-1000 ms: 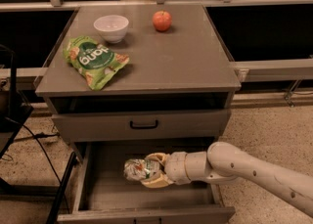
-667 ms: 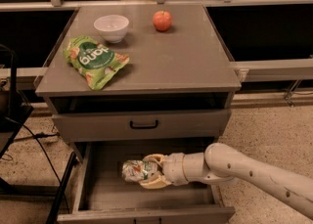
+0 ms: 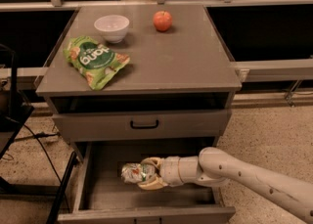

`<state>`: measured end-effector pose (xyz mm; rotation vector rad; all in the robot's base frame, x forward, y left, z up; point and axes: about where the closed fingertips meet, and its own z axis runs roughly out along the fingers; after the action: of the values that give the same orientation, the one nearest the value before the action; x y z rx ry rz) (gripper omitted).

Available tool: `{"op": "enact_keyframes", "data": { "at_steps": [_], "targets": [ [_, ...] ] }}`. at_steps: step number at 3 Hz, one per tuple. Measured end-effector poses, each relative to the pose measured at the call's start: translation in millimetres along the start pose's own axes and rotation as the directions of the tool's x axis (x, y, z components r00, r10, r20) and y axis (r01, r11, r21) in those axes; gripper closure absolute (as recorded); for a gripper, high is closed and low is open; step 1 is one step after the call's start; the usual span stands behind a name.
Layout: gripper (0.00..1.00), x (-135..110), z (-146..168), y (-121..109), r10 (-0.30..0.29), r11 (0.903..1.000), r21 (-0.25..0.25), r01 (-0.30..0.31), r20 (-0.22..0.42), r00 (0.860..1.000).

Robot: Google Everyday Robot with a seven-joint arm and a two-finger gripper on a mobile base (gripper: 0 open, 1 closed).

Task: Place 7up can into middle drawer

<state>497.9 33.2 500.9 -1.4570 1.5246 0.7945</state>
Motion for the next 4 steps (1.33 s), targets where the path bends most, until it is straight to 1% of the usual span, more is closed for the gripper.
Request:
{"op": "enact_keyframes", "data": {
  "at_steps": [2, 4],
  "targets": [
    [1.0, 42, 38, -14, -0.006, 0.9999, -0.01, 0.006, -0.008, 1.0],
    [1.0, 76, 67, -22, -0.017, 0.9997, -0.017, 0.016, -0.068, 0.998]
  ]
}}
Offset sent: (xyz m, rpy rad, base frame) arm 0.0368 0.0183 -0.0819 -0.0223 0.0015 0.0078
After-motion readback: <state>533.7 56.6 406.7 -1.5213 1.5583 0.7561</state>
